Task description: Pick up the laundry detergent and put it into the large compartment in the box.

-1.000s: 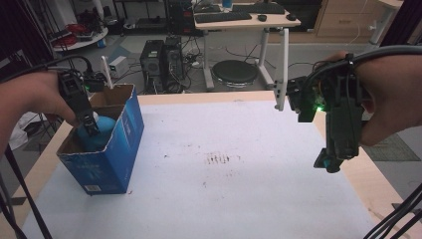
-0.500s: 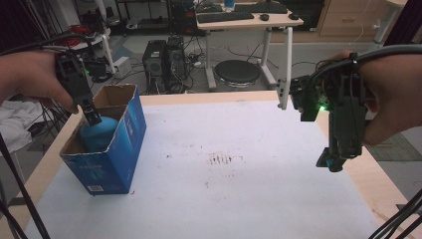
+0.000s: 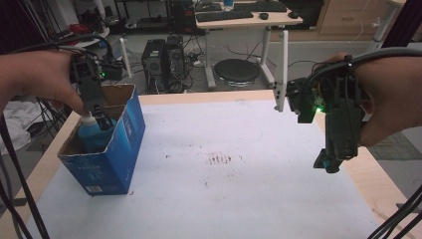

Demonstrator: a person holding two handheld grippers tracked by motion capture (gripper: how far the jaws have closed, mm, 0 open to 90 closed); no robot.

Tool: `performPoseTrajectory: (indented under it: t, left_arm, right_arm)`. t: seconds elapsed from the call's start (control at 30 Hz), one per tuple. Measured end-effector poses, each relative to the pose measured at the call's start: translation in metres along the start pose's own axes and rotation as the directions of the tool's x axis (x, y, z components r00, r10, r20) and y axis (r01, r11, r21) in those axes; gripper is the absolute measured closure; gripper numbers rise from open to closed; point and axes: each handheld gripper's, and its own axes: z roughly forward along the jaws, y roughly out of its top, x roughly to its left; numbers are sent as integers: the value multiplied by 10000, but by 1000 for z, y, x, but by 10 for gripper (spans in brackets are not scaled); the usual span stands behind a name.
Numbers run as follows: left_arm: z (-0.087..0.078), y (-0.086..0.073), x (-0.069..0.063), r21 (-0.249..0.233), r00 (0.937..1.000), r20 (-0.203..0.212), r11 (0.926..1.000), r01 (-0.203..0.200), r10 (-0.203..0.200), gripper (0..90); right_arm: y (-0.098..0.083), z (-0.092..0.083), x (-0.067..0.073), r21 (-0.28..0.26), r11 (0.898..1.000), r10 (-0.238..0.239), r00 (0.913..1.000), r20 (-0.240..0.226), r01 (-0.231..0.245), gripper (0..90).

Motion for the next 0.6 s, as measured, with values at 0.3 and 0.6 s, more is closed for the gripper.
performPoseTrajectory:
  t: [0.3, 0.6]
  left_arm:
    - [0, 21, -13, -182, 9966, -85, 9965, -819, 817, 20]
    - [5, 39, -25, -229, 9872, -139, 9870, -1590, 1587, 16]
  right_arm:
    - [1, 1, -1, -51, 10000, -24, 10000, -34, 24, 13]
    - [1, 3, -3, -39, 10000, 3, 10000, -66, -3, 13]
